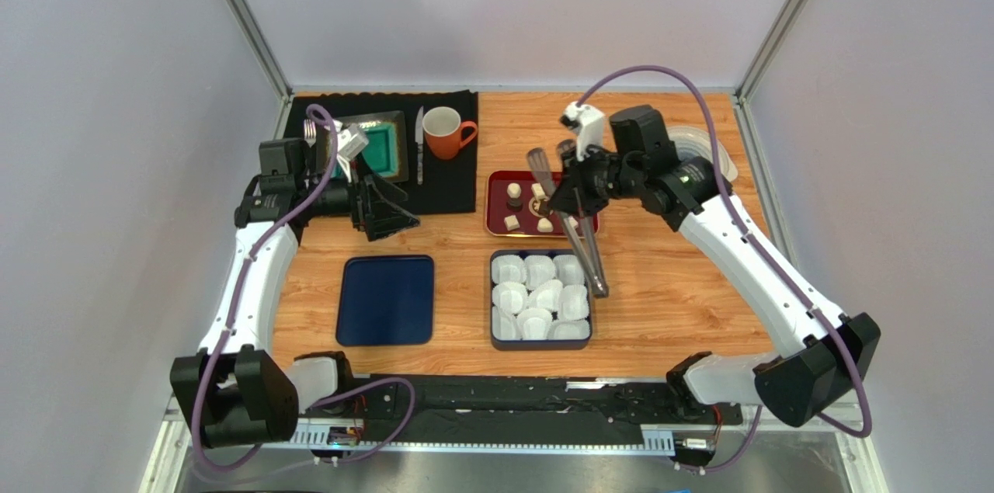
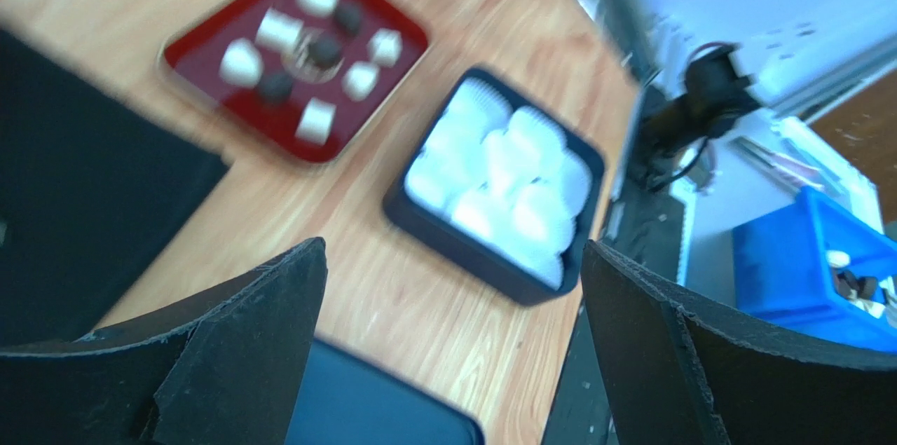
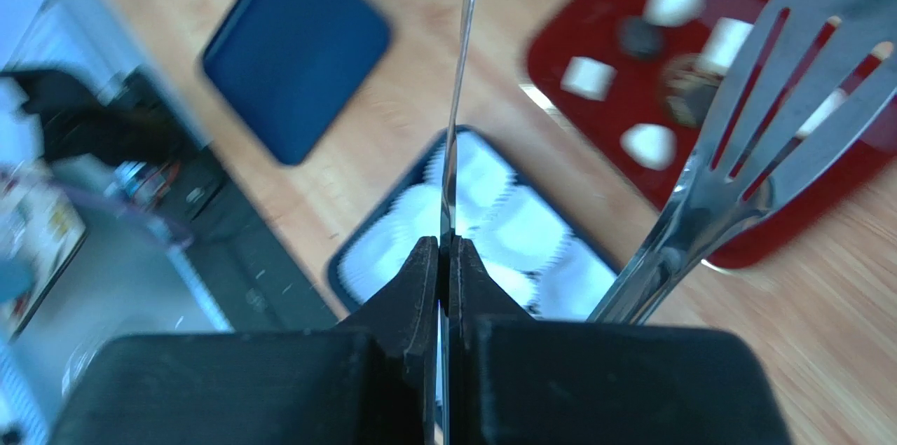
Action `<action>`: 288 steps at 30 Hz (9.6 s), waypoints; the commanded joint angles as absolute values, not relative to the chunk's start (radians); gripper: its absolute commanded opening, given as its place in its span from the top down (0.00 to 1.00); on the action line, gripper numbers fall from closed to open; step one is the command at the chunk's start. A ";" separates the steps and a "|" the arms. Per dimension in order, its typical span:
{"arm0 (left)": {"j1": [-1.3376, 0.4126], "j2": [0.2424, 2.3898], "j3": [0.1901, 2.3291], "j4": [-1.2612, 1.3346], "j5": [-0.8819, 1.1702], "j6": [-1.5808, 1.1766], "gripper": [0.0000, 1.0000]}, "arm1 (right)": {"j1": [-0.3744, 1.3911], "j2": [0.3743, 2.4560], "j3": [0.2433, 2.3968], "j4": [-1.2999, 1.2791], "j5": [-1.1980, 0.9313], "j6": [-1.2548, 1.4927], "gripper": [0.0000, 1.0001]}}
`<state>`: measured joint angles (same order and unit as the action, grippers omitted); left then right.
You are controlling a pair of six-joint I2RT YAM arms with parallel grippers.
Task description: Pack the chocolate
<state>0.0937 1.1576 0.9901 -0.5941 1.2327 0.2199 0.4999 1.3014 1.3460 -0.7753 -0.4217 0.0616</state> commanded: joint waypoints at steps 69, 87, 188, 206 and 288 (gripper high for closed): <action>-0.071 0.904 0.927 -0.204 1.766 -0.144 1.00 | 0.930 1.704 1.888 -1.068 -0.701 -0.169 0.94; -0.046 1.201 1.379 -0.662 1.763 0.101 1.00 | 0.702 1.201 1.485 -0.498 -0.377 0.101 0.15; 0.092 1.281 1.401 -1.217 1.763 0.638 0.90 | 0.657 0.989 0.988 0.353 -0.479 0.588 1.00; 0.091 1.027 1.128 -0.644 1.738 0.217 0.35 | 0.585 1.061 1.328 -0.109 -0.377 0.434 1.00; -0.038 1.026 1.022 -0.379 1.764 0.028 0.99 | 0.587 1.094 1.325 -0.342 -0.813 0.163 0.39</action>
